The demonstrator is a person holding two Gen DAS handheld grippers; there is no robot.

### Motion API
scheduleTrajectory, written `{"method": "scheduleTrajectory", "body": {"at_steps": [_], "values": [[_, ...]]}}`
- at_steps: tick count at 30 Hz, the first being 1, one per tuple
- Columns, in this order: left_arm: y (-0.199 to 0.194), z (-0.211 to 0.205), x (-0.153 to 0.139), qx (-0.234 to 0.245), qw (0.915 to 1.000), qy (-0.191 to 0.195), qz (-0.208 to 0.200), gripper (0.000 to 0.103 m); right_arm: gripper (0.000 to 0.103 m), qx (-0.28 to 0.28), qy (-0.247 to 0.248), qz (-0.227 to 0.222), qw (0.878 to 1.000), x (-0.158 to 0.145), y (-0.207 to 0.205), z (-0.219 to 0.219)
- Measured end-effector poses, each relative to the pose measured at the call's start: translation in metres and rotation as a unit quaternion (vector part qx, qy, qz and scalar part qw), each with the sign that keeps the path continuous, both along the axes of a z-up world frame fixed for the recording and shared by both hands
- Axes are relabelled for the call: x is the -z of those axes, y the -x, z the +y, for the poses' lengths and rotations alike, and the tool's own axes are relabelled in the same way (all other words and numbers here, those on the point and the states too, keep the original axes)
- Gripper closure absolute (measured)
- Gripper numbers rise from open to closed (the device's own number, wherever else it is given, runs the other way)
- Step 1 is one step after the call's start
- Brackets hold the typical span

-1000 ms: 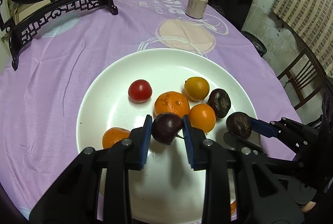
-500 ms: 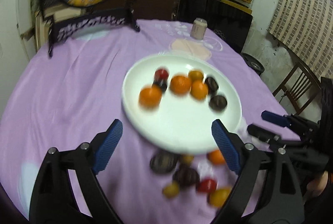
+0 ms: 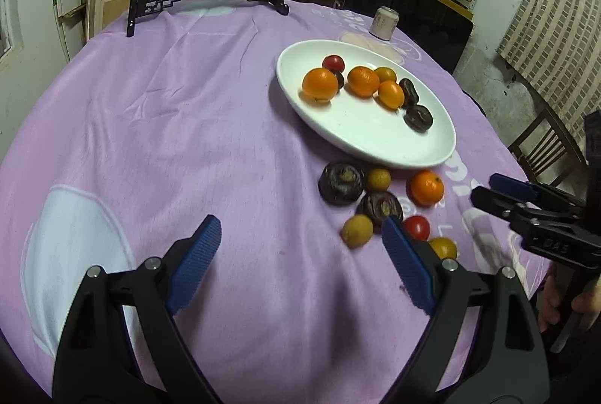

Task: Organize fruits
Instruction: 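Place the mangosteen on the plate with the right tool while the left tool places its mangosteen, then grasp an orange with the right tool while the left tool grasps a kumquat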

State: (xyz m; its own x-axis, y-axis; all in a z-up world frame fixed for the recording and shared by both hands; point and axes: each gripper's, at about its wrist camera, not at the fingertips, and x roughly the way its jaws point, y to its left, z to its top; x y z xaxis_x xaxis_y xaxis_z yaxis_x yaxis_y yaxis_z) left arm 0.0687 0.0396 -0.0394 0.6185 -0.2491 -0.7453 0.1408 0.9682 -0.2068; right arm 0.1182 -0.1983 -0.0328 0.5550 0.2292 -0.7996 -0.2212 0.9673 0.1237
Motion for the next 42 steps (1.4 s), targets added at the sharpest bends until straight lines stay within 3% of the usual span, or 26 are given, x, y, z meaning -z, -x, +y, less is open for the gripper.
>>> {"method": "scheduleTrajectory", "body": {"at_steps": [11, 12, 13, 24, 28, 31, 34, 39, 40, 41, 42], "values": [[0.016, -0.003, 0.009, 0.02, 0.9996, -0.017, 0.01, 0.014, 0.041, 0.006, -0.01, 0.035, 0.999, 0.036, -0.036, 0.012], [0.016, -0.001, 0.01, 0.019, 0.9996, -0.016, 0.012, 0.014, 0.046, 0.004, -0.01, 0.034, 0.999, 0.038, -0.038, 0.014], [0.016, -0.001, 0.01, 0.019, 0.9996, -0.015, 0.013, 0.014, 0.066, -0.005, -0.01, 0.034, 0.999, 0.041, -0.04, 0.018], [0.006, -0.034, 0.013, 0.061, 0.9976, -0.033, 0.004, 0.015, 0.066, 0.01, -0.016, 0.022, 1.0, 0.023, -0.011, -0.003], [-0.003, -0.051, 0.019, 0.087, 0.9954, -0.039, 0.008, 0.035, 0.066, 0.025, -0.029, 0.02, 0.999, 0.021, 0.003, -0.019], [-0.014, -0.06, 0.028, 0.089, 0.9946, -0.048, 0.021, 0.04, 0.066, 0.028, -0.038, 0.021, 0.999, 0.021, 0.008, -0.027], [-0.022, -0.064, 0.037, 0.093, 0.9941, -0.042, 0.036, 0.068, 0.066, 0.03, -0.048, 0.024, 0.998, 0.021, 0.009, -0.032], [-0.022, -0.067, 0.041, 0.098, 0.9938, -0.049, 0.023, 0.068, 0.066, 0.033, -0.058, 0.024, 0.997, 0.019, 0.009, -0.035], [-0.021, -0.066, 0.041, 0.098, 0.9938, -0.049, 0.022, 0.07, 0.066, 0.032, -0.06, 0.024, 0.997, 0.019, 0.009, -0.034], [-0.021, -0.065, 0.04, 0.095, 0.994, -0.05, 0.023, 0.079, 0.066, 0.031, -0.061, 0.024, 0.997, 0.019, 0.009, -0.033], [-0.02, -0.064, 0.039, 0.094, 0.9941, -0.049, 0.024, 0.08, 0.066, 0.03, -0.061, 0.023, 0.997, 0.018, 0.01, -0.033]]}}
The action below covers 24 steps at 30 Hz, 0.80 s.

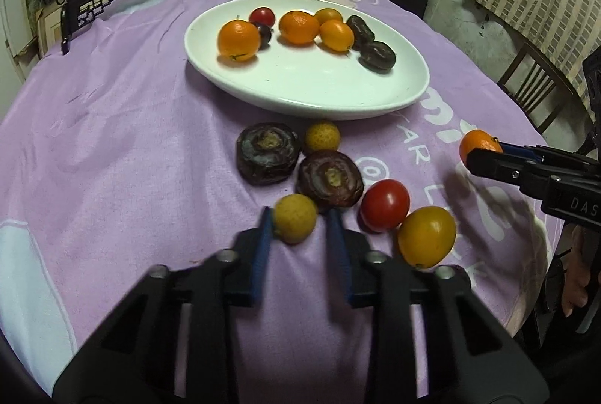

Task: Organize fruits
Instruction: 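Grasp an orange with the right tool while the left tool grasps a kumquat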

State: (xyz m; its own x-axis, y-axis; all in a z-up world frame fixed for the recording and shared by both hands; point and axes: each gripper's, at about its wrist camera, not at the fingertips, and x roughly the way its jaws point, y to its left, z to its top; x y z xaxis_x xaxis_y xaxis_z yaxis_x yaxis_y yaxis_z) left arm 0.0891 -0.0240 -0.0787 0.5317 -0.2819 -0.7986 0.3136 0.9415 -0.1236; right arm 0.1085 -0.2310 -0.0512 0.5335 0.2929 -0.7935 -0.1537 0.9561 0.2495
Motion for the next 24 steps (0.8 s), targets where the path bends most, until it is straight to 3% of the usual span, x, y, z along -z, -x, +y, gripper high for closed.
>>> {"method": "scheduleTrajectory", "body": {"at_steps": [16, 24], "values": [[0.033, 0.016, -0.024, 0.015, 0.9991, 0.038, -0.011, 0.08, 0.066, -0.024, 0.012, -0.009, 1.0, -0.009, 0.003, 0.022], [0.009, 0.025, -0.048, -0.001, 0.999, 0.036, -0.027, 0.08, 0.066, -0.045, 0.01, -0.017, 0.999, -0.018, -0.009, 0.034]]}}
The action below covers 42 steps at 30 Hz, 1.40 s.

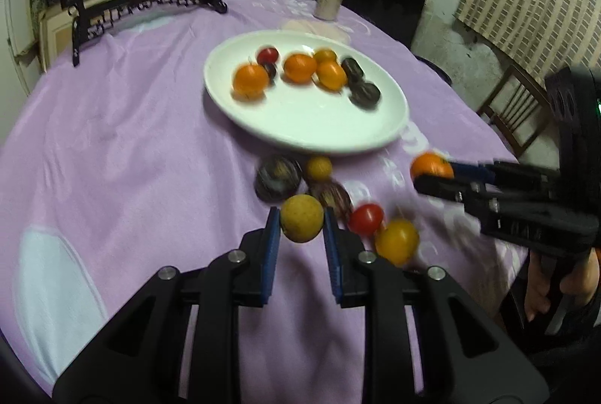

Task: Organize fruits
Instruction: 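Grasp an orange with the right tool while the left tool grasps a kumquat, then place the orange on the plate with the right tool while the left tool places the kumquat, then grasp a yellow tomato with the right tool while the left tool grasps a mangosteen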

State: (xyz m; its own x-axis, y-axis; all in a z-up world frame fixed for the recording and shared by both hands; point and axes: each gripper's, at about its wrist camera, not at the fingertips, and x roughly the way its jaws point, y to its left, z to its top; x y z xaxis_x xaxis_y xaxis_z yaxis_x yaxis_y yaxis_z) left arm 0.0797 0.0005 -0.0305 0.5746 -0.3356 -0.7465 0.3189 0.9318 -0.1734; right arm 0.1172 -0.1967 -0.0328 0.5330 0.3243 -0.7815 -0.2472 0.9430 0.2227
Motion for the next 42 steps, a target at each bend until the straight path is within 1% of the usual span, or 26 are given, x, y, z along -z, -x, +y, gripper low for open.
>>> {"method": "scheduleTrajectory", "body": {"at_steps": [4, 6, 9, 11, 14, 17, 21, 22, 23, 24, 25, 27, 29, 30, 31, 33, 35, 37, 42], "values": [[-0.035, -0.003, -0.01, -0.006, 1.0, 0.005, 0.002, 0.08, 0.066, -0.006, -0.005, -0.002, 1.0, -0.004, -0.018, 0.005], [-0.06, -0.01, -0.016, -0.004, 1.0, 0.004, 0.004, 0.08, 0.066, -0.008, -0.003, -0.009, 1.0, -0.008, -0.032, 0.007], [-0.099, -0.028, -0.025, -0.006, 0.9999, -0.009, -0.003, 0.08, 0.066, -0.009, 0.013, -0.024, 1.0, -0.013, -0.061, 0.009], [-0.119, -0.037, -0.024, -0.007, 0.9998, -0.016, -0.001, 0.08, 0.066, -0.009, 0.026, -0.026, 0.999, -0.01, -0.083, 0.01], [-0.152, -0.047, -0.015, -0.015, 0.9995, -0.017, 0.022, 0.08, 0.066, -0.008, 0.033, -0.011, 0.999, 0.003, -0.11, 0.009], [-0.168, -0.05, -0.006, -0.018, 0.9991, -0.011, 0.037, 0.08, 0.066, -0.009, 0.024, 0.002, 1.0, 0.012, -0.125, 0.006], [-0.173, -0.055, -0.003, -0.012, 0.9992, -0.016, 0.035, 0.079, 0.065, -0.007, 0.022, 0.002, 1.0, 0.014, -0.13, 0.005], [-0.174, -0.054, -0.003, -0.017, 0.9992, -0.017, 0.032, 0.069, 0.064, -0.003, 0.021, 0.002, 1.0, 0.014, -0.131, 0.004], [-0.173, -0.054, -0.005, -0.022, 0.9992, -0.017, 0.029, 0.05, 0.054, 0.001, 0.02, 0.0, 1.0, 0.013, -0.13, 0.004], [-0.17, -0.051, -0.008, -0.031, 0.9992, -0.017, 0.021, 0.044, 0.049, 0.006, 0.019, -0.002, 1.0, 0.011, -0.129, 0.002], [-0.167, -0.048, -0.012, -0.04, 0.999, -0.017, 0.012, 0.042, 0.047, 0.016, 0.016, -0.012, 1.0, 0.004, -0.124, -0.002], [-0.155, -0.039, -0.024, -0.046, 0.9989, -0.01, -0.002, 0.039, 0.046, 0.023, 0.015, -0.025, 0.999, -0.006, -0.116, -0.006], [-0.134, -0.024, -0.036, -0.055, 0.9983, 0.003, -0.019, 0.025, 0.044, 0.03, 0.016, -0.039, 0.999, -0.019, -0.099, -0.012], [-0.119, -0.016, -0.04, -0.06, 0.9978, 0.007, -0.029, 0.022, 0.043, 0.033, 0.015, -0.046, 0.998, -0.025, -0.086, -0.016], [-0.102, -0.008, -0.042, -0.066, 0.9971, 0.005, -0.038, 0.02, 0.042, 0.036, 0.012, -0.049, 0.998, -0.028, -0.076, -0.02], [-0.076, 0.006, -0.04, -0.081, 0.9956, -0.001, -0.048, 0.019, 0.042, 0.042, 0.004, -0.053, 0.998, -0.032, -0.055, -0.026], [-0.05, 0.019, -0.033, -0.101, 0.9935, -0.008, -0.051, 0.019, 0.042, 0.05, -0.016, -0.048, 0.997, -0.032, -0.03, -0.032], [-0.031, 0.028, -0.023, -0.114, 0.9926, -0.011, -0.042, 0.019, 0.042, 0.051, -0.025, -0.041, 0.998, -0.032, -0.018, -0.032], [-0.008, 0.038, -0.009, -0.115, 0.9931, -0.008, -0.021, 0.019, 0.042, 0.041, -0.008, -0.045, 0.998, -0.04, -0.002, -0.02]]}}
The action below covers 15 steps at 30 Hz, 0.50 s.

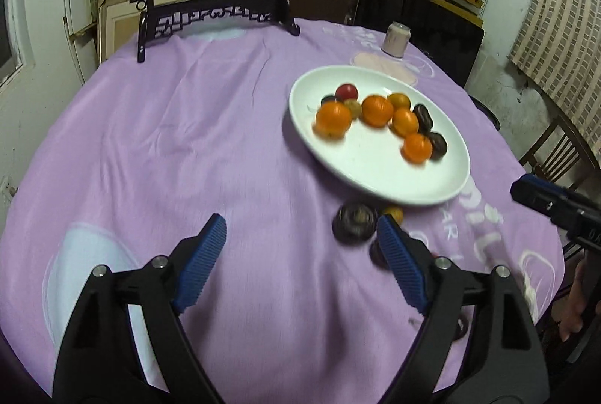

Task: Organize fruits
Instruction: 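Grasp a yellow tomato with the right tool while the left tool grasps a mangosteen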

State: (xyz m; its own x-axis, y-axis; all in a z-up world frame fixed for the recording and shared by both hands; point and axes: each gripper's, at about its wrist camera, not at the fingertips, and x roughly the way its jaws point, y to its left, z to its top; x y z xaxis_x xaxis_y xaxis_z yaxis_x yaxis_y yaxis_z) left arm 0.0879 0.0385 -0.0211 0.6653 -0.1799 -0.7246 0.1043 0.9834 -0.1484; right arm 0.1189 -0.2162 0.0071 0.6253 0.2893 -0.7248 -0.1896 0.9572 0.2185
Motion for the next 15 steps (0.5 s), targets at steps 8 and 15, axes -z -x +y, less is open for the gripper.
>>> {"method": "scheduleTrajectory", "body": {"at_steps": [8, 15], "values": [[0.028, 0.009, 0.014, 0.003, 0.9999, 0.005, 0.013, 0.019, 0.038, -0.057, 0.028, 0.055, 0.996, 0.035, 0.031, 0.035], [0.039, 0.018, 0.019, -0.004, 0.9997, 0.013, 0.022, 0.019, 0.042, -0.079, 0.044, 0.082, 0.993, 0.065, 0.031, 0.061]]}}
